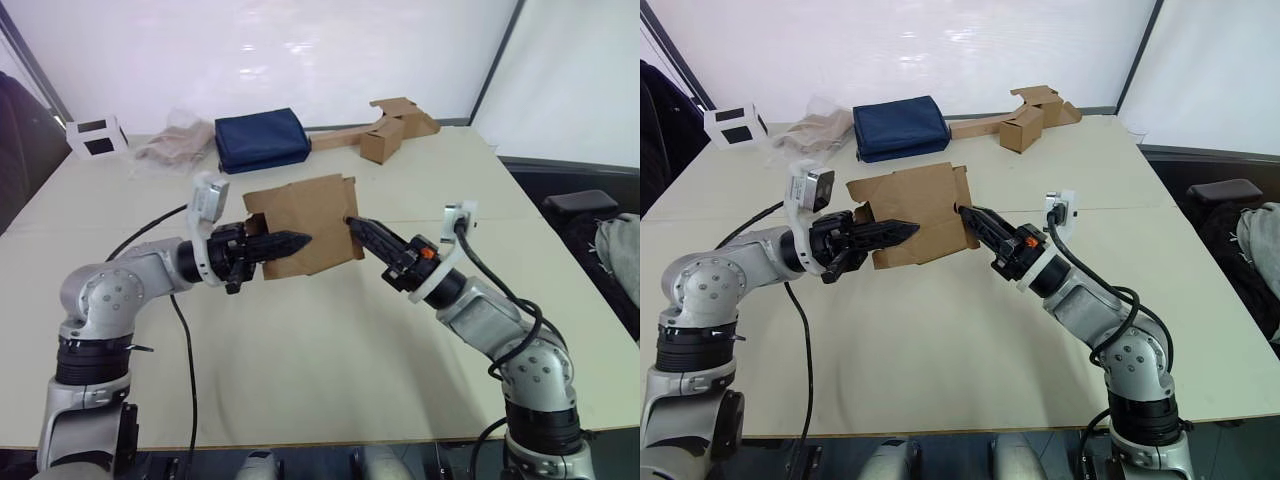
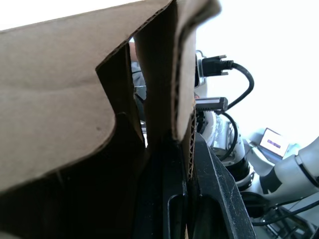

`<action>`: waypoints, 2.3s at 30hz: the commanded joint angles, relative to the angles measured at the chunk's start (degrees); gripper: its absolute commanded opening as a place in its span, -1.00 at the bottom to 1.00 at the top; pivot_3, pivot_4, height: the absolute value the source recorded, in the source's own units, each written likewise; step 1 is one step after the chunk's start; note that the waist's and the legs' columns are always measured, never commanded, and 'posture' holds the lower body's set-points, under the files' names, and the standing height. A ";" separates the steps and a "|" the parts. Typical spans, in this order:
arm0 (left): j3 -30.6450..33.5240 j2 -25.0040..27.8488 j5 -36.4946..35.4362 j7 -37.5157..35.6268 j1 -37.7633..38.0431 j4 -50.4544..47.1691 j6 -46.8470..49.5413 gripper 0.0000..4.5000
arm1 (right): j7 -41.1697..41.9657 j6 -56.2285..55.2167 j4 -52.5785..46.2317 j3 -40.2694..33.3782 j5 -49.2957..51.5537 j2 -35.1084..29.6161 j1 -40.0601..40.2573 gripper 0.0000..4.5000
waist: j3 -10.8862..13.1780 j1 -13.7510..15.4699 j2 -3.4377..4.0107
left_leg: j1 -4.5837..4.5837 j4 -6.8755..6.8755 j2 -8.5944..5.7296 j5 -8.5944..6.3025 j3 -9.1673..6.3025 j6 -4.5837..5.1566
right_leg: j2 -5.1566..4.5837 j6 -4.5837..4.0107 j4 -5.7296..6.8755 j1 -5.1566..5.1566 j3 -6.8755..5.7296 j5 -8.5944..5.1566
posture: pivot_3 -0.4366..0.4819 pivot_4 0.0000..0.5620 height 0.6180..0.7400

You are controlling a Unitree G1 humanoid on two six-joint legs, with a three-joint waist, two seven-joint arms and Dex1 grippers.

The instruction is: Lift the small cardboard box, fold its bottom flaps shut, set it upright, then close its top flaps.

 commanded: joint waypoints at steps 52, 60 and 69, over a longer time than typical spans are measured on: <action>-2.16 0.00 2.42 -2.44 -1.71 1.14 -1.99 -1.00 | 1.08 2.51 -0.49 -2.43 3.46 -7.50 1.96 -0.97 | 0.00 0.16 0.00 | -0.09 -0.05 0.00 0.01 0.01 0.00 | -0.01 0.00 -0.04 -0.08 0.00 0.00 | -0.05 -0.47 1.00; -15.40 6.71 18.06 -7.89 -9.18 4.22 -6.69 -1.00 | 8.18 3.22 -0.02 -6.48 -3.85 -17.70 8.09 -0.97 | 0.02 0.16 -0.04 | -0.11 -0.05 -0.02 0.00 0.02 0.01 | 0.01 0.00 -0.07 -0.08 0.00 0.00 | -0.05 -0.47 1.00; -44.10 12.64 45.38 -35.84 -32.54 20.49 -30.11 -1.00 | 13.76 1.63 -3.19 -2.72 -12.92 -19.54 9.71 -0.97 | 0.05 -0.02 0.03 | -0.19 -0.05 -0.04 0.01 0.10 0.02 | 0.08 0.00 -0.12 -0.16 0.07 0.00 | -0.05 -0.47 1.00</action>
